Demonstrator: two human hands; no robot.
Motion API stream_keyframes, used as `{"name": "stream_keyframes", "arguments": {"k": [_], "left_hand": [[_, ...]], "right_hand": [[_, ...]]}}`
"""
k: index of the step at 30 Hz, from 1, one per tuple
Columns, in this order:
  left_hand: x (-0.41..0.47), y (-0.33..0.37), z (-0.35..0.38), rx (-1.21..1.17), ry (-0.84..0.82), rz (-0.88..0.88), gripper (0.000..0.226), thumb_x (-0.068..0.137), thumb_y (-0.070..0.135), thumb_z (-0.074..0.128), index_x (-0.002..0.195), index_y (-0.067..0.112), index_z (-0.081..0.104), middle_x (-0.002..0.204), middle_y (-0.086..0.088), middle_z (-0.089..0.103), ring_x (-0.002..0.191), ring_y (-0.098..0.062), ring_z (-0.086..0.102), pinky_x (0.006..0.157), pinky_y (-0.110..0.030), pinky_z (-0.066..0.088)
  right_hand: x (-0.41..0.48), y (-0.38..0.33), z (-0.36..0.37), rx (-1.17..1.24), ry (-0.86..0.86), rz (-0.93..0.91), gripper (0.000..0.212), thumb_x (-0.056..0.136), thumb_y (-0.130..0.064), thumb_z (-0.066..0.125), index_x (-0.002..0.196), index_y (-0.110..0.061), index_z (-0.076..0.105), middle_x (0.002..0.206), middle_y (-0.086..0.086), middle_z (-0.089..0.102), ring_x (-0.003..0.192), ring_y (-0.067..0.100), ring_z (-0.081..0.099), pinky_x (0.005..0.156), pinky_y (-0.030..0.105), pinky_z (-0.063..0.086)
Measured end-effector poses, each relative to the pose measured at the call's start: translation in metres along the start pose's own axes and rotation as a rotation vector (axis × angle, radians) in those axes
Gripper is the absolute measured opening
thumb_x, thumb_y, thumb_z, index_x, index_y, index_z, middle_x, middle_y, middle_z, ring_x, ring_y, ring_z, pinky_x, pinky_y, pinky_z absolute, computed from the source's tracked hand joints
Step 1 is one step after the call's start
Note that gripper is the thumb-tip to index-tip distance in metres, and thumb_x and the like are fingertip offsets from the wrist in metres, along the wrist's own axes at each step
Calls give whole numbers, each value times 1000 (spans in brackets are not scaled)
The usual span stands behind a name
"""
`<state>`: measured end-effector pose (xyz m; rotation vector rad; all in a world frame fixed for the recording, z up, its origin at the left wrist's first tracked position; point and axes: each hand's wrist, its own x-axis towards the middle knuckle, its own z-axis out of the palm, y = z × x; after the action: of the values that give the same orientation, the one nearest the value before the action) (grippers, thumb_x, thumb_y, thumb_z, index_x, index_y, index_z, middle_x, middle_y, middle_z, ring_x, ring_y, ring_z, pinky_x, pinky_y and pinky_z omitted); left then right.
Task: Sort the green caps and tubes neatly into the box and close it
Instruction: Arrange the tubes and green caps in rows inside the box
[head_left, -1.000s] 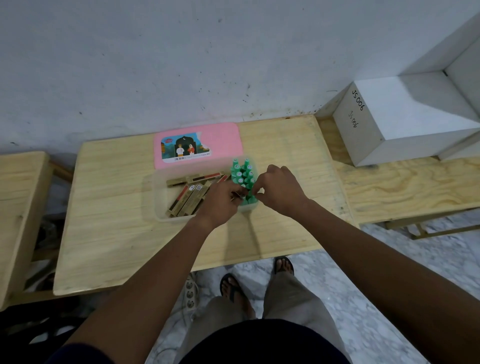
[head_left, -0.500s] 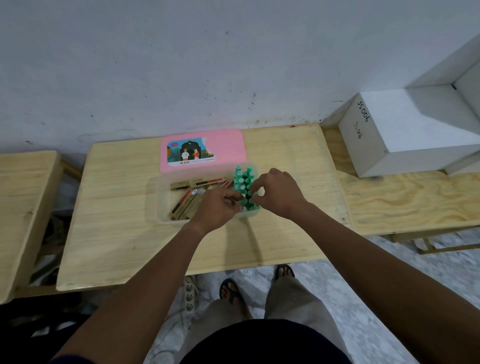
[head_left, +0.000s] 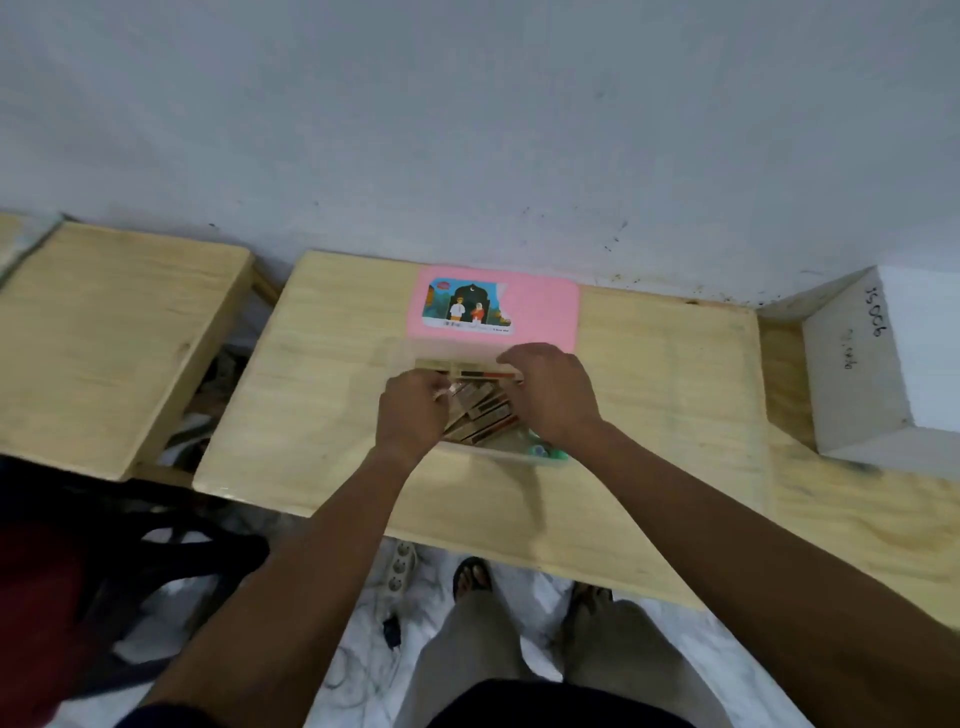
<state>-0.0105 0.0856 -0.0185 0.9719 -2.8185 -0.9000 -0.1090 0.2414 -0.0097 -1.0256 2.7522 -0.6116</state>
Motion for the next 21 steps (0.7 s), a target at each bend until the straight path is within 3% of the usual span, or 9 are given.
{"name": "stream_keyframes", "arguments": {"k": [3, 6, 9, 14, 18, 21], "left_hand": [[11, -9, -4, 66, 16, -73, 26, 85, 10, 67, 109, 13, 73, 109, -9, 72, 104, -27, 65, 91, -35, 51], [20, -17, -3, 138, -59, -57, 31, 88, 8, 62, 119, 10, 68, 118, -11, 69, 114, -29, 60, 97, -37, 48], [33, -22, -2, 235, -152, -7, 29, 89, 7, 56, 115, 9, 68, 113, -15, 68, 108, -34, 61, 90, -39, 48], [42, -26, -3, 353, -237, 54, 14, 87, 5, 56, 97, 4, 66, 100, -20, 64, 93, -38, 64, 73, -36, 47], [41, -24, -5, 383, -276, 90, 15, 88, 2, 54, 99, 2, 63, 104, -21, 63, 96, -38, 63, 77, -38, 50], [41, -26, -7, 358, -293, 112, 15, 92, 10, 55, 100, 1, 63, 103, -21, 64, 96, -39, 63, 75, -38, 48]], "right_hand": [[21, -3, 11, 11, -16, -37, 39, 89, -25, 61, 128, -20, 60, 129, 4, 63, 118, 26, 57, 98, 39, 45], [31, -11, 23, -21, -61, -20, 40, 93, -25, 56, 132, -19, 55, 129, 8, 62, 112, 30, 59, 93, 39, 47], [33, -11, 32, -125, -59, -16, 35, 95, -22, 51, 129, -20, 56, 124, 7, 64, 101, 31, 62, 80, 37, 51], [34, -13, 38, -127, 11, -8, 35, 93, -13, 51, 126, -20, 61, 120, 8, 68, 96, 33, 65, 78, 40, 53], [41, -14, 36, -64, 54, 112, 29, 93, -17, 51, 115, -25, 69, 104, 9, 74, 88, 35, 66, 77, 40, 53], [50, -9, 32, 9, 41, 210, 26, 93, -20, 55, 111, -28, 72, 107, 5, 74, 95, 30, 67, 80, 32, 48]]}}
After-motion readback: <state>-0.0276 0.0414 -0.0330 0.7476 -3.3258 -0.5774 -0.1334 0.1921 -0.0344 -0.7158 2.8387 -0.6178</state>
